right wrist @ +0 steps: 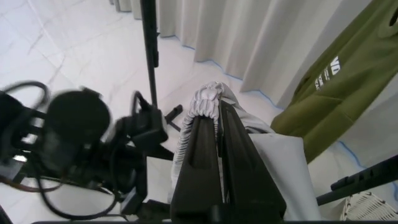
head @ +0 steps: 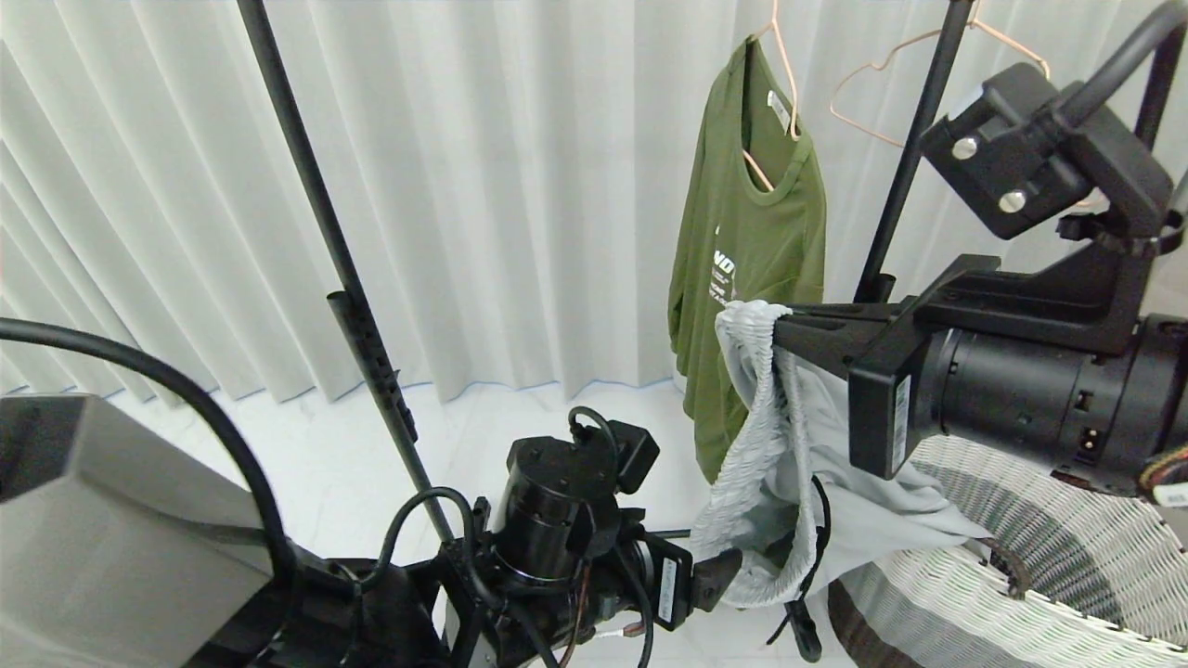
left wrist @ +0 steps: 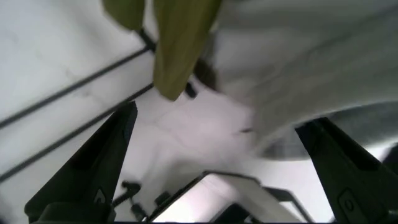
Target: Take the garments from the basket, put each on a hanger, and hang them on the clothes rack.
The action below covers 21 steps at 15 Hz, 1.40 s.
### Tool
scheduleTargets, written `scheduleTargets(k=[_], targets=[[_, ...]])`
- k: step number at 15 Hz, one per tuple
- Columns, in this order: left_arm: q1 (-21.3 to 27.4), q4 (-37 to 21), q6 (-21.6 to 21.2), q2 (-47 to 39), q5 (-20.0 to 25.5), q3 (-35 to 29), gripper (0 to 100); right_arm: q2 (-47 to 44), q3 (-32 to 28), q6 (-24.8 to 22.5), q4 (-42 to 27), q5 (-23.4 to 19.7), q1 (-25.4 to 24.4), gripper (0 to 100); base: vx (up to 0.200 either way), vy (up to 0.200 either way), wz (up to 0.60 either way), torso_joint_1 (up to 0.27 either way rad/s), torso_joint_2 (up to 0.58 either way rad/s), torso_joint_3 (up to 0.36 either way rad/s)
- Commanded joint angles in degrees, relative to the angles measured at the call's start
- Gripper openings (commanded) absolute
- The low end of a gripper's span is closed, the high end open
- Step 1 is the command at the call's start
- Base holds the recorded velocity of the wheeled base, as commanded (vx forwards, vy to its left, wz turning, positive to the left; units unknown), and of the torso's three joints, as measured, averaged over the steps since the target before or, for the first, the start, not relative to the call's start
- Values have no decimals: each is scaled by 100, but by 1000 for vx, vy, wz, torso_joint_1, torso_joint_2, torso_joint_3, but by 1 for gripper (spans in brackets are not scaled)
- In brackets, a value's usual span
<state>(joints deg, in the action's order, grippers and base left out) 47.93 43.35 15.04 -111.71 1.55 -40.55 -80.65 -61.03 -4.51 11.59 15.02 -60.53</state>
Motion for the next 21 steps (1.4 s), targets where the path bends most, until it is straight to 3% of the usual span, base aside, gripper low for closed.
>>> scheduleTargets(k=[1,3,4,6,9,11,12,13,14,17,19,21], targets=[[-153,24,7,-430,-14,12,100,32,-6,-6,1,1,6,0,0,0,0,0,0,0],[-285,33,7,-500,12,3,100,58,12,-6,1,1,15,0,0,0,0,0,0,0],[-285,33,7,-509,-23,20,0,67,3,-6,1,1,15,0,0,0,0,0,0,0],[-249,42,7,-448,-120,91,0,67,29,-6,1,1,102,0,0,0,0,0,0,0],[-65,631,-89,-87,-981,697,0,67,65,-15,-8,1,366,0,0,0,0,0,0,0],[-135,701,-221,660,-1043,1084,0,50,135,-32,10,1,595,0,0,0,0,0,0,0],[-293,-37,-239,1688,-1051,1154,0,23,135,-59,36,1,709,0,0,0,0,0,0,0],[-355,-397,-239,2040,-1051,1093,0,23,135,-59,36,10,718,0,0,0,0,0,0,0],[-557,-1874,-239,3147,-1043,574,0,-12,135,-76,45,19,718,0,0,0,0,0,0,0],[-698,-4520,-256,4553,-1078,-946,0,-73,196,-234,414,36,709,0,0,0,0,0,0,0],[-768,-5258,-924,4826,-1482,-1535,0,23,469,-305,713,54,709,0,0,0,0,0,0,0],[-759,-5258,-1566,4835,-2027,-1667,0,375,794,-568,757,54,753,0,0,0,0,0,0,0]])
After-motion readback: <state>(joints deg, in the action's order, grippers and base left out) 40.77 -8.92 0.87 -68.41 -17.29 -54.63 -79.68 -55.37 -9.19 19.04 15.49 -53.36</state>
